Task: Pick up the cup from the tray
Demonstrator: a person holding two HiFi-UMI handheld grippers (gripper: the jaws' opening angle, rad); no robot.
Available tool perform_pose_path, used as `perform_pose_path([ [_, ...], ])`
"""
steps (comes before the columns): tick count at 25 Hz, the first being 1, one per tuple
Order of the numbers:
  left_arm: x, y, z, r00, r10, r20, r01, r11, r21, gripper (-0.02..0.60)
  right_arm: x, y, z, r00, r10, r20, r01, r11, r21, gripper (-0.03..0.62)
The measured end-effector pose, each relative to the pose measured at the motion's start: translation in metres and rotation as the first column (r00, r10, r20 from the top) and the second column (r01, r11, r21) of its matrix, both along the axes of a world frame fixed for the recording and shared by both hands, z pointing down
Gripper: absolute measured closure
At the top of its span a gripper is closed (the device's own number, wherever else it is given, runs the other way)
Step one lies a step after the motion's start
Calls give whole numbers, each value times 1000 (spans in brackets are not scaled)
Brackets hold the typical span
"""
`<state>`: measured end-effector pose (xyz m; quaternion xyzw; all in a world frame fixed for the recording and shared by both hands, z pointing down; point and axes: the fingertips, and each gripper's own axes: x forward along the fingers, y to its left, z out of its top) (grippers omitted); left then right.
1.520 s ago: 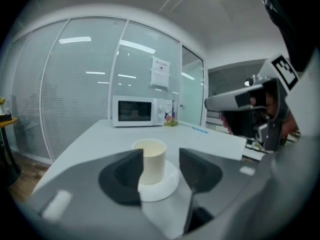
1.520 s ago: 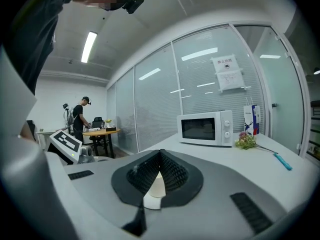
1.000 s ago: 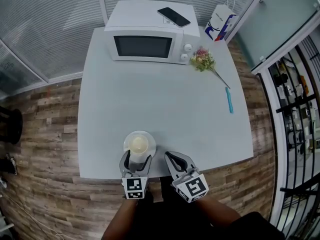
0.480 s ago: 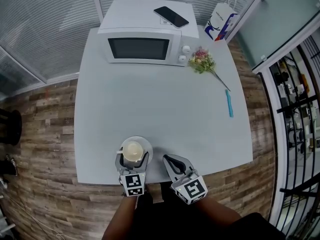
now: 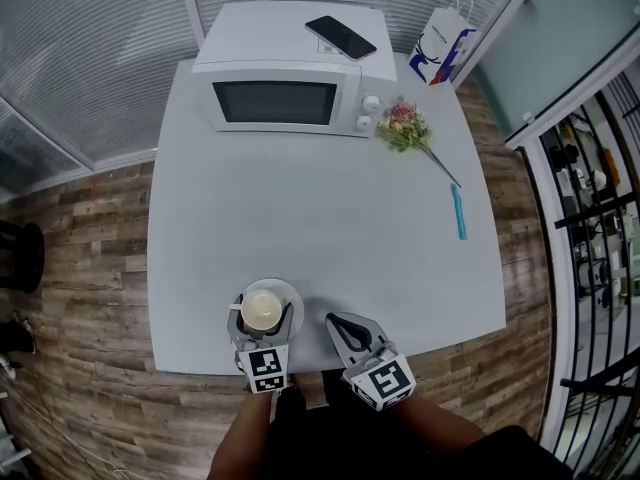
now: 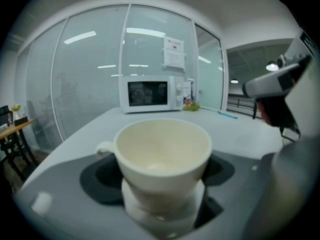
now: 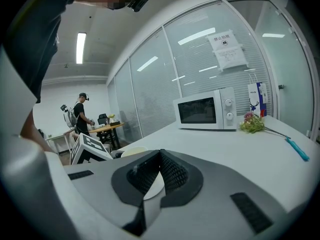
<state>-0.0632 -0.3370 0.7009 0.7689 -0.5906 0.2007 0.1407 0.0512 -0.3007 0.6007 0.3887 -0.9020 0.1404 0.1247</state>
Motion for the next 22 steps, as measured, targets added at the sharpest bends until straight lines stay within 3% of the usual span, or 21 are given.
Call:
perform_pose_path([
  [11,-9,2,-66,999,32,-18,-30,995,96,143,-10,-7,-33,1000,20,18,-22,993,117,589],
  [22,-6,20,-156,996,82,-30,-74,973,221,143,-10,-17,-95,995,91,31,-96,953,286,589],
])
